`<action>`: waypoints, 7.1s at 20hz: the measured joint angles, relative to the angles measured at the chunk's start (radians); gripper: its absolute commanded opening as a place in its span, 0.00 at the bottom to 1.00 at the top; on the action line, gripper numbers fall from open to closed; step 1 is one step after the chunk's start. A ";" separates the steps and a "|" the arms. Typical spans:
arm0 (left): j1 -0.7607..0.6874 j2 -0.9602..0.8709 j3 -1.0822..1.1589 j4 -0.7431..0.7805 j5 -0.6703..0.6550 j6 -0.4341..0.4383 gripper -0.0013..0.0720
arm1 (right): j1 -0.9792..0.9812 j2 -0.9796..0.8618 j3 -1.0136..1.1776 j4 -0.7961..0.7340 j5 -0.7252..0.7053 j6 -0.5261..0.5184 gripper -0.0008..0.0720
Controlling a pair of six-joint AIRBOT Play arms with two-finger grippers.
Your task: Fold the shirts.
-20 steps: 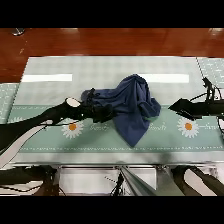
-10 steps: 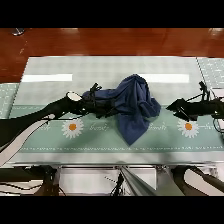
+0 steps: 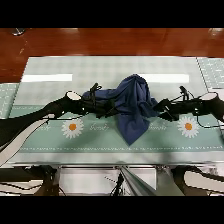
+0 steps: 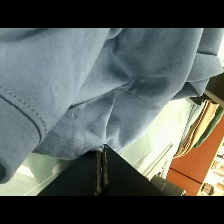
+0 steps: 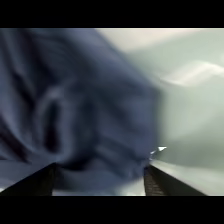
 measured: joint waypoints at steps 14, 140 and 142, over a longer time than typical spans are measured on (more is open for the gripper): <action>0.360 0.211 0.372 -0.017 -0.217 0.069 0.05 | 0.117 0.041 0.794 -0.169 0.150 0.082 0.05; 0.814 0.740 0.644 0.132 -0.174 0.037 0.05 | -0.061 0.256 1.228 -0.172 0.286 0.105 0.05; 0.891 0.824 0.717 0.293 -0.172 -0.018 0.05 | -0.061 0.364 1.241 -0.235 0.317 0.123 0.05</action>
